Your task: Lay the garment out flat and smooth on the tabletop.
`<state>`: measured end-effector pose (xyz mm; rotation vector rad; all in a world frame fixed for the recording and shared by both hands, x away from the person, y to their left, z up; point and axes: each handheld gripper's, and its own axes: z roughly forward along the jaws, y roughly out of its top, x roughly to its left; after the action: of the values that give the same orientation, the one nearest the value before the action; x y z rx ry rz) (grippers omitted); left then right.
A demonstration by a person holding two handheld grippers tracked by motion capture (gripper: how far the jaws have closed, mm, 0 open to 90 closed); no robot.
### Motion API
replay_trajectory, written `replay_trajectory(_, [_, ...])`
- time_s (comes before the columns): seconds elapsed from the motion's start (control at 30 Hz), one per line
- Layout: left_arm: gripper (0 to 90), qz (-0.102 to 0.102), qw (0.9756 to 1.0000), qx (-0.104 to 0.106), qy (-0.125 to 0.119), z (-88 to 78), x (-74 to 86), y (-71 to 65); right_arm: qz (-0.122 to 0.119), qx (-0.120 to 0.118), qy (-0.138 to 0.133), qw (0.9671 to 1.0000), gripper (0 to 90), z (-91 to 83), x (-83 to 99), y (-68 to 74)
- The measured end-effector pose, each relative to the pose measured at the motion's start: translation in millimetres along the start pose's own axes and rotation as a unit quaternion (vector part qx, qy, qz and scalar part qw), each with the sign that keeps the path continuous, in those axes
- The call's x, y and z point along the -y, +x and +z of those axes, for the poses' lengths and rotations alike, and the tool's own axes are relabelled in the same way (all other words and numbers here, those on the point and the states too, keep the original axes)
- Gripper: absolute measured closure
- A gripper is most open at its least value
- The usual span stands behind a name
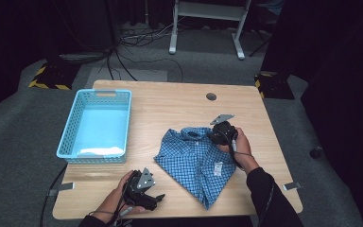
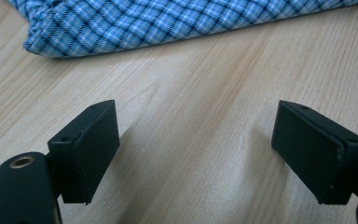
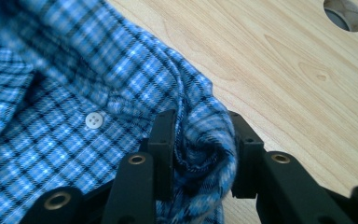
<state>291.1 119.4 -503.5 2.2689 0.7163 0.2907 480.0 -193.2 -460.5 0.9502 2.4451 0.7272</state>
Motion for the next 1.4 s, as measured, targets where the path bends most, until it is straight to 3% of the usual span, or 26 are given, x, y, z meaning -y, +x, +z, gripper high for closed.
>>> replay_trajectory(0.33, [14.8, 0.000, 1.0000, 0.000, 0.000, 0.0, 0.0, 0.0, 0.005, 0.006, 0.003, 1.0000, 64.7, 7.0, -1.6, -0.5])
replay_trajectory(0.6, [14.9, 0.000, 1.0000, 0.000, 0.001, -0.1, 0.0, -0.1, 0.013, 0.021, 0.003, 0.9997, 52.2, 9.6, -1.8, -2.4])
replay_trajectory(1.07, [14.9, 0.000, 1.0000, 0.000, 0.000, 0.0, 0.0, -0.1, 0.027, 0.059, -0.003, 0.9979, 40.1, 8.4, 2.2, -10.4])
replay_trajectory(1.4, [14.8, 0.001, 1.0000, 0.001, 0.000, 0.0, -0.1, 0.1, 0.037, 0.066, -0.021, 0.9969, 35.3, -1.7, 5.5, -17.6])
